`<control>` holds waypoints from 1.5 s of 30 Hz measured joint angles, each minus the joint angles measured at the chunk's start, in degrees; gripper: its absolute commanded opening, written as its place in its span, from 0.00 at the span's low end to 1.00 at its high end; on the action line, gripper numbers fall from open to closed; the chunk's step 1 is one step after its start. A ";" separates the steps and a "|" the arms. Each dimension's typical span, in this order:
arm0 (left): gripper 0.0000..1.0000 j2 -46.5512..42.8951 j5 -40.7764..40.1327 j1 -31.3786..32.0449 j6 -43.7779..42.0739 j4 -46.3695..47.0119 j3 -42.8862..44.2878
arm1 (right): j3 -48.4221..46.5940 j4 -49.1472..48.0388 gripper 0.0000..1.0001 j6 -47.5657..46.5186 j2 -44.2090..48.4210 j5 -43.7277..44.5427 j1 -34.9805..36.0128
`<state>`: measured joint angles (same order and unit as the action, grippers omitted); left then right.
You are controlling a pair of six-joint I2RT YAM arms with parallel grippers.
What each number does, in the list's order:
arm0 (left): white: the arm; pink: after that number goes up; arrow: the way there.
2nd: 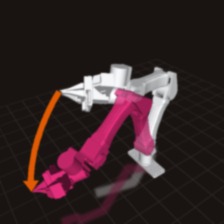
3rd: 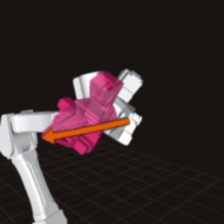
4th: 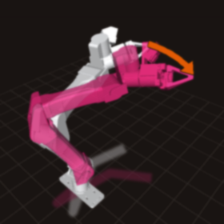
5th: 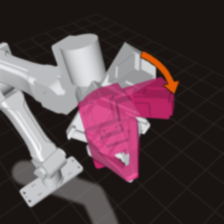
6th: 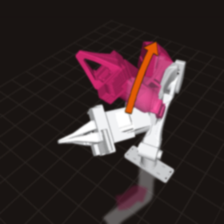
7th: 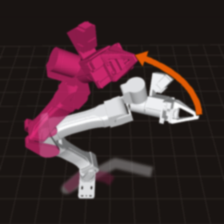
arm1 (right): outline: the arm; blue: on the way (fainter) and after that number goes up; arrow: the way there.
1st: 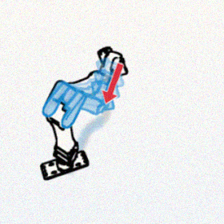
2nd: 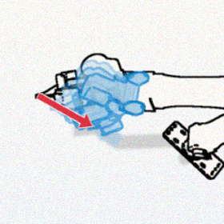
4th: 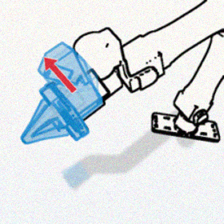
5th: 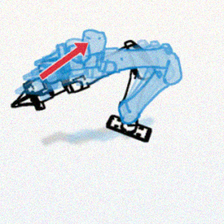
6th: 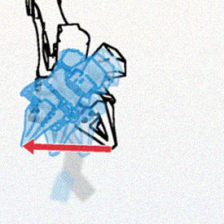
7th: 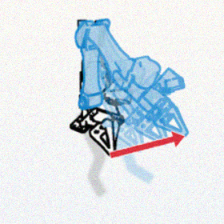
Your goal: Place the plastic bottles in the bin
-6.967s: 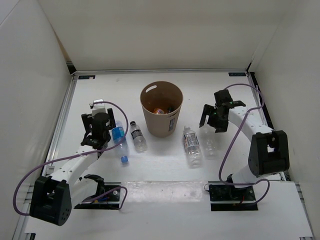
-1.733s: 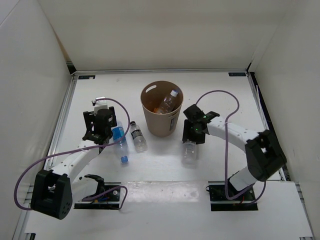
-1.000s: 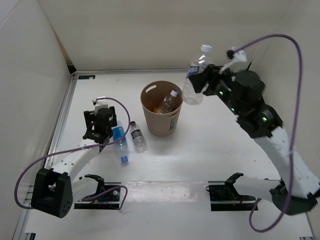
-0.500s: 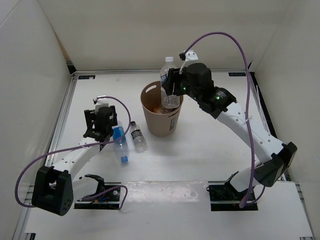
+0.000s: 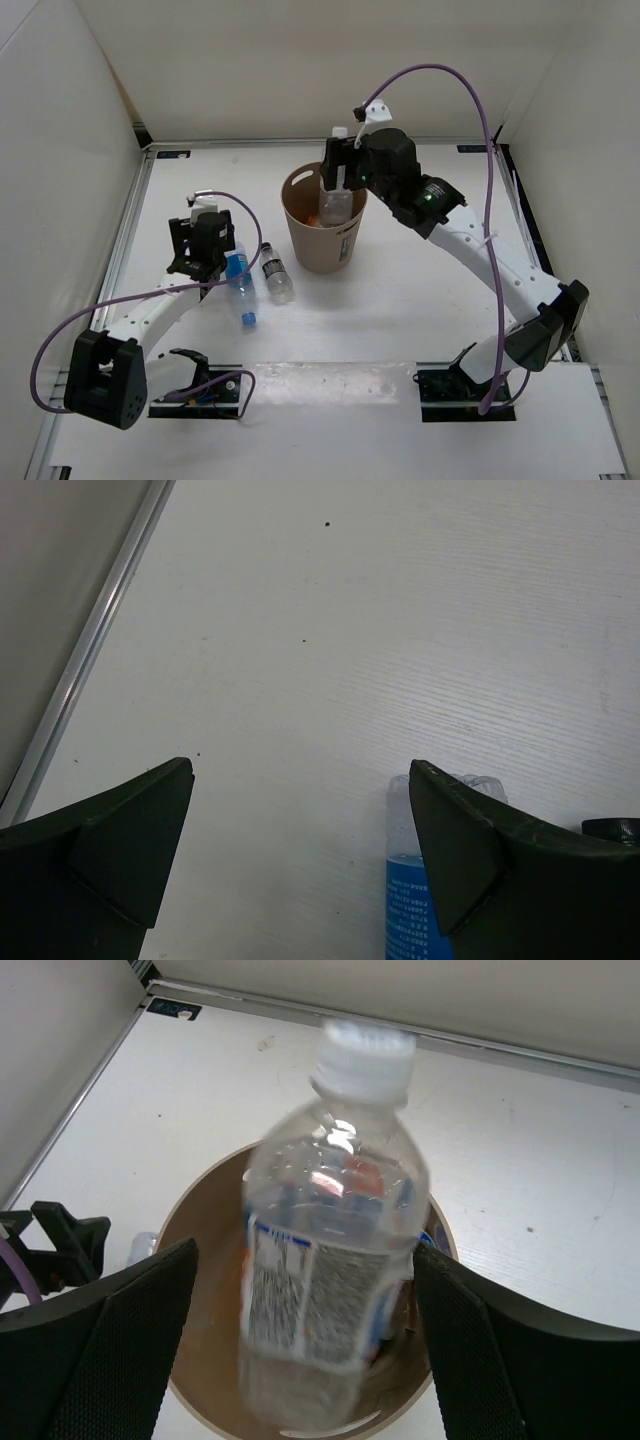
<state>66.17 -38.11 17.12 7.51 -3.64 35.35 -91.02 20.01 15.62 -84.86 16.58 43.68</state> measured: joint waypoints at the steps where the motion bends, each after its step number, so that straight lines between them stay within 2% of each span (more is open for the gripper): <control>1: 1.00 0.00 0.00 0.00 0.00 -0.02 0.02 | 0.02 -0.17 0.90 -0.46 0.02 0.20 0.24; 10: 1.00 0.26 -0.04 0.00 0.00 -0.70 0.28 | 1.60 2.21 0.90 -1.20 2.01 5.03 0.66; 13: 1.00 0.94 -0.22 -0.02 0.00 -0.85 0.66 | 6.38 3.50 0.90 -1.29 9.07 10.01 0.70; 16: 1.00 1.77 -0.24 0.00 -0.04 -1.11 1.20 | 14.34 4.79 0.90 -0.52 20.26 12.37 -0.17; 18: 1.00 2.32 -0.24 0.00 -0.15 -1.31 1.64 | 18.80 7.61 0.90 1.07 26.49 10.82 -5.01; 21: 1.00 2.73 -0.68 0.04 0.94 -3.41 2.71 | 26.49 11.65 0.90 3.65 33.18 4.83 -19.30; 24: 1.00 2.89 -4.02 -0.11 8.98 -11.98 6.12 | 35.08 14.53 0.90 5.09 37.16 -1.46 -27.98; 27: 1.00 3.50 -9.31 -0.74 17.68 -20.65 10.49 | 42.77 17.70 0.90 6.25 40.06 -5.57 -31.28; 30: 1.00 4.46 -10.16 -1.27 21.79 -27.26 13.86 | 47.63 18.49 0.90 6.64 43.10 -6.91 -31.17; 34: 1.00 5.84 -5.46 -1.29 22.05 -32.24 16.33 | 49.92 17.79 0.90 6.97 44.87 -8.02 -30.80; 37: 1.00 6.29 1.36 -1.31 21.77 -33.42 16.44 | 51.19 15.50 0.90 7.34 44.76 -8.74 -30.82; 41: 1.00 2.93 12.26 -1.27 20.63 -28.92 12.98 | 53.66 13.99 0.90 7.85 44.74 -10.38 -31.08; 45: 1.00 -2.14 19.82 -1.25 20.31 -26.38 10.60 | 54.51 12.87 0.90 7.98 45.18 -12.15 -32.68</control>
<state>64.03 -18.28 15.88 27.81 -30.02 45.95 -36.51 32.88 23.59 -39.68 4.43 11.00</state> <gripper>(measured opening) 0.992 0.904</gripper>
